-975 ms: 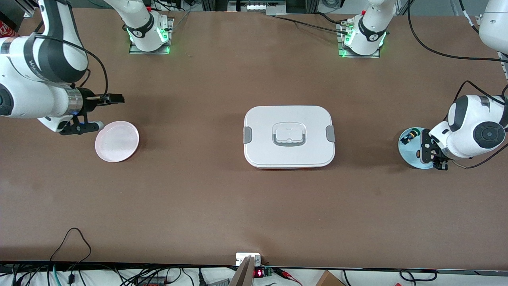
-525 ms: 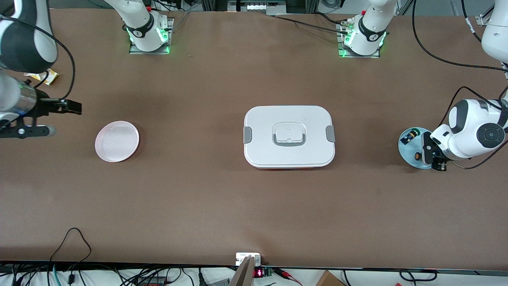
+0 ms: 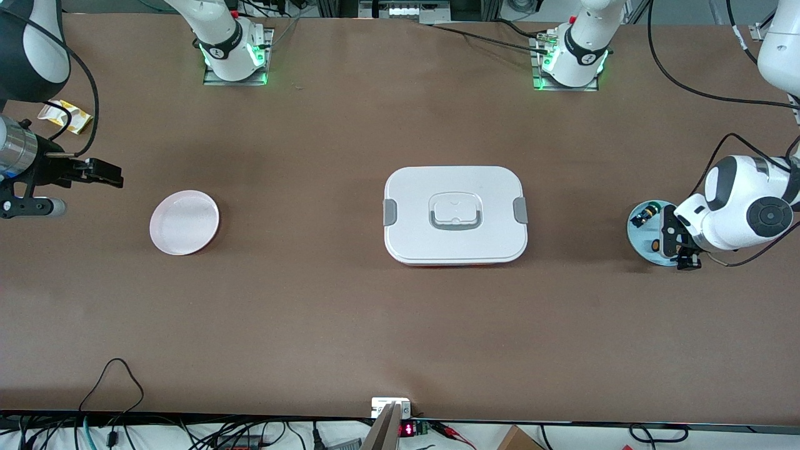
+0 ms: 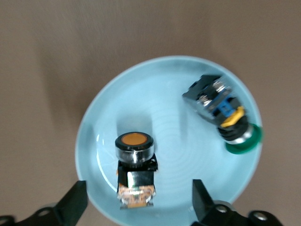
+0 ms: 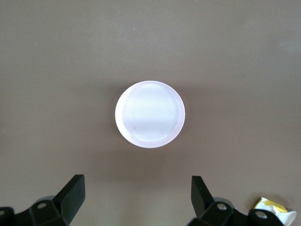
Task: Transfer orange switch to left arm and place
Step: 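Open the left gripper and lift away from the blue bowl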
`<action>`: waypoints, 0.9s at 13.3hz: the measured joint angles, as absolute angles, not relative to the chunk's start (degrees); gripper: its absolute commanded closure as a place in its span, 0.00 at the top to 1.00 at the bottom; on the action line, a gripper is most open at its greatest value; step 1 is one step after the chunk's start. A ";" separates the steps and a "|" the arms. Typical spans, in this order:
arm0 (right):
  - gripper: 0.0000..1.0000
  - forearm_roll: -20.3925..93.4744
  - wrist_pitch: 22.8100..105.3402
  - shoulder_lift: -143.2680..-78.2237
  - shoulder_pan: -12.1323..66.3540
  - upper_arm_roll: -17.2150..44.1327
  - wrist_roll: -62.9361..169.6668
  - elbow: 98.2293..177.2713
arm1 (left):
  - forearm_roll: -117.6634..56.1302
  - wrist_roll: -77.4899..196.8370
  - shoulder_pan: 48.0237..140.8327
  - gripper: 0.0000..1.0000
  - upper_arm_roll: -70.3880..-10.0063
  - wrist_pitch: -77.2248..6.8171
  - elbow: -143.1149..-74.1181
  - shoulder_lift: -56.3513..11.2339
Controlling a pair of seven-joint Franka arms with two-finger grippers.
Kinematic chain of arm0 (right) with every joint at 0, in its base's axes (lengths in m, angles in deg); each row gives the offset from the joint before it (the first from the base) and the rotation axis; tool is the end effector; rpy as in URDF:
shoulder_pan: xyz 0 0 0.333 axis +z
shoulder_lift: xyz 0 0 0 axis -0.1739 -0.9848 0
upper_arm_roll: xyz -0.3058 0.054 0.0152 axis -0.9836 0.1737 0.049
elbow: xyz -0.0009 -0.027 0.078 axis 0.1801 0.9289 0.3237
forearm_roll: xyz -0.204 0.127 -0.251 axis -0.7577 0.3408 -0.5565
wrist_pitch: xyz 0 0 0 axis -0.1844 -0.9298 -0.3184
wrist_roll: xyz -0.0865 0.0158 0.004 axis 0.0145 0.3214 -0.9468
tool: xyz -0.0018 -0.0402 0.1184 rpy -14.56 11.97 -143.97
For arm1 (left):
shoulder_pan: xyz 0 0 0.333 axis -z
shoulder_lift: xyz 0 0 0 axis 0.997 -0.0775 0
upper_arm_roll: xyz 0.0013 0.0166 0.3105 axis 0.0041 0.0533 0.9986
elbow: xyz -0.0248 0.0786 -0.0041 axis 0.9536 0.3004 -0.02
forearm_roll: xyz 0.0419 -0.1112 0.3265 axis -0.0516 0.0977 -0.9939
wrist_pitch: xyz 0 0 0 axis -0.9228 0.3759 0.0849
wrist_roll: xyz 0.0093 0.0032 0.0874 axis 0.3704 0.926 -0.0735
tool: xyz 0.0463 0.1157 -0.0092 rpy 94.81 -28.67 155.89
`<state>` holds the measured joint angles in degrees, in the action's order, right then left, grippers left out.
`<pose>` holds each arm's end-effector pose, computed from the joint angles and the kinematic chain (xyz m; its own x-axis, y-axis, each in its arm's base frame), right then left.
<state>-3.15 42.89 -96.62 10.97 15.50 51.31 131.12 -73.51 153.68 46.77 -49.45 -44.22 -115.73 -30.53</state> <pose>0.5501 -0.0272 0.5045 0.9913 0.0125 -0.1311 0.0192 -0.9986 0.0501 0.5658 0.1566 0.2299 -0.1126 -0.9807 -0.1601 -0.9828 0.0862 0.1634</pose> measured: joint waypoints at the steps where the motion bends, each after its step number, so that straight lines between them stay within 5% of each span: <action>1: 1.00 -2.96 44.45 -96.67 10.64 15.41 51.31 132.10 | -73.51 152.94 46.77 1.00 -50.67 -41.52 -115.46 -28.93; 8: 1.00 -2.58 53.35 -96.28 10.31 15.37 51.31 139.15 | -65.59 144.45 46.85 1.00 -59.53 -21.66 -107.25 -22.97; 12: 1.00 -2.56 49.73 -91.31 10.32 15.37 51.29 141.15 | -61.81 127.81 48.24 1.00 -66.14 -11.04 -100.83 -22.96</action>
<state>-2.56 49.73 -91.31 10.32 15.37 51.29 141.15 -61.81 127.81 48.24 -66.14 -11.04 -100.83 -22.96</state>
